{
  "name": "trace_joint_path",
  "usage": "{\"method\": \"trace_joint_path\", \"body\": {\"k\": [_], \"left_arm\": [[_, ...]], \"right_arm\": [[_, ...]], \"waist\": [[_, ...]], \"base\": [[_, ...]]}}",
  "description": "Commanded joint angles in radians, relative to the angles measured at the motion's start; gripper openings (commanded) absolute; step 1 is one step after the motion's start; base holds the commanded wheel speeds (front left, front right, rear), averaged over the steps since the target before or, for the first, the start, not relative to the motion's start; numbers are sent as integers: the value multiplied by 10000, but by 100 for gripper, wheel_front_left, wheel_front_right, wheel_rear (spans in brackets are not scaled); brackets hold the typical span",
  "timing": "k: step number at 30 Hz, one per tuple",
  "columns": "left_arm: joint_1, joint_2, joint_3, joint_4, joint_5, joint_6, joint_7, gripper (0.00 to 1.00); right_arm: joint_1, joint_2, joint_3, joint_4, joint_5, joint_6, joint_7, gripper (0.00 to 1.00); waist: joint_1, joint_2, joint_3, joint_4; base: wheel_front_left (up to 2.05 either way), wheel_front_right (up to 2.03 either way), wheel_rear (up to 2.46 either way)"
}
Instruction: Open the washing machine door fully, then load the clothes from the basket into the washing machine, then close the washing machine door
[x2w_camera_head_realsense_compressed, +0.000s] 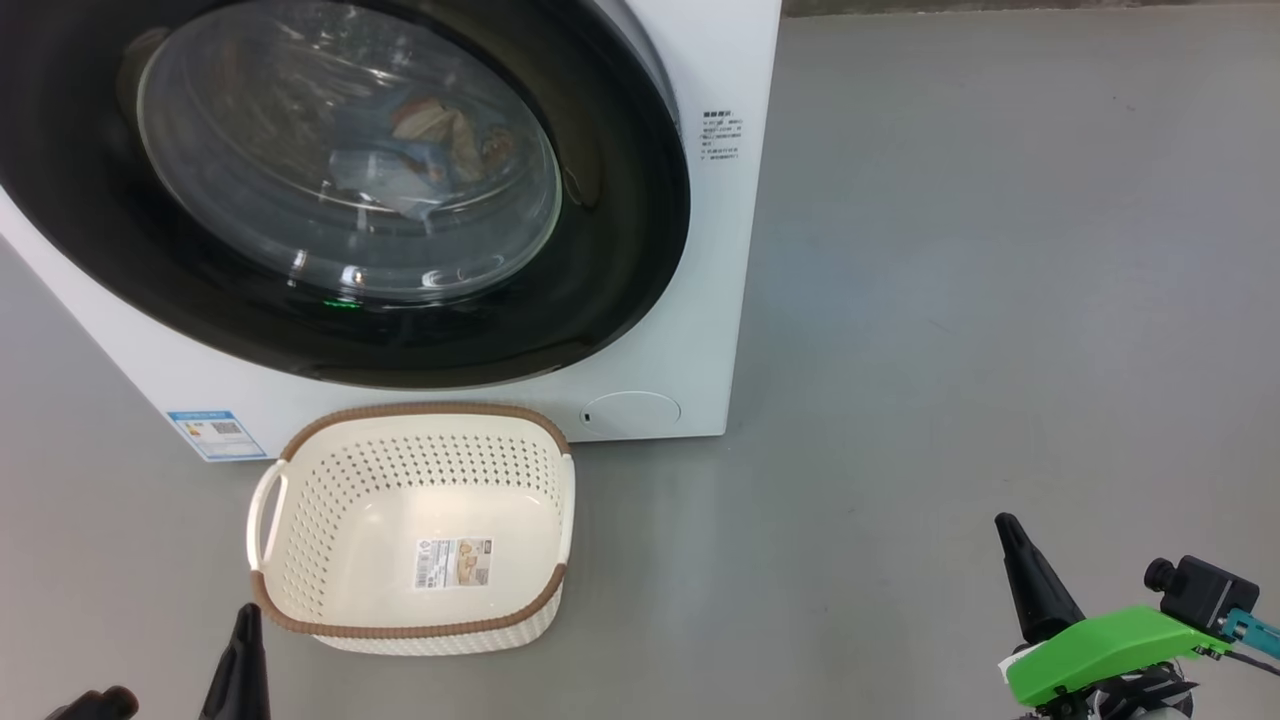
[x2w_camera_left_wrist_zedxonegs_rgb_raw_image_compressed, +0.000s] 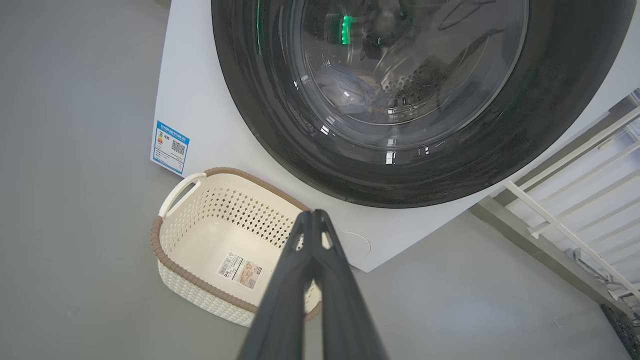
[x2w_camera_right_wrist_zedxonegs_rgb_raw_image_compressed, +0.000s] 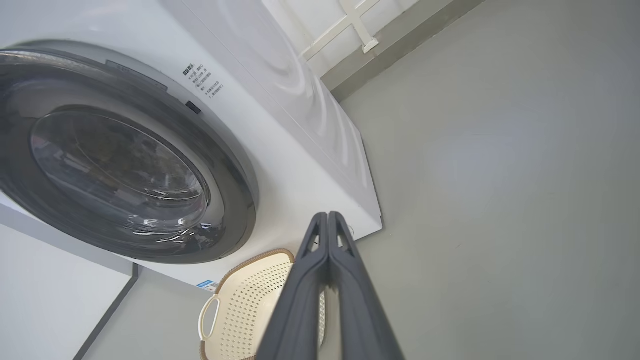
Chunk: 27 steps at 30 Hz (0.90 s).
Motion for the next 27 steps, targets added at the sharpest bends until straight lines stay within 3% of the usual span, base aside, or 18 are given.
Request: {"method": "trace_joint_path", "body": {"k": [1, 27], "left_arm": [[-288, 136, 211, -290, -298, -11, 76, 0], [-465, -48, 510, -454, -2850, -18, 797, 0]], "right_arm": [[-33, -59, -105, -317, 286, -8, 89, 0], [73, 304, -634, -737, 2495, -12, 826, 0]], "waist": [[-1, 0, -13, 9], [-1, 0, -188, 117]], "base": [[0, 0, 0], [0, 0, 0]]}}
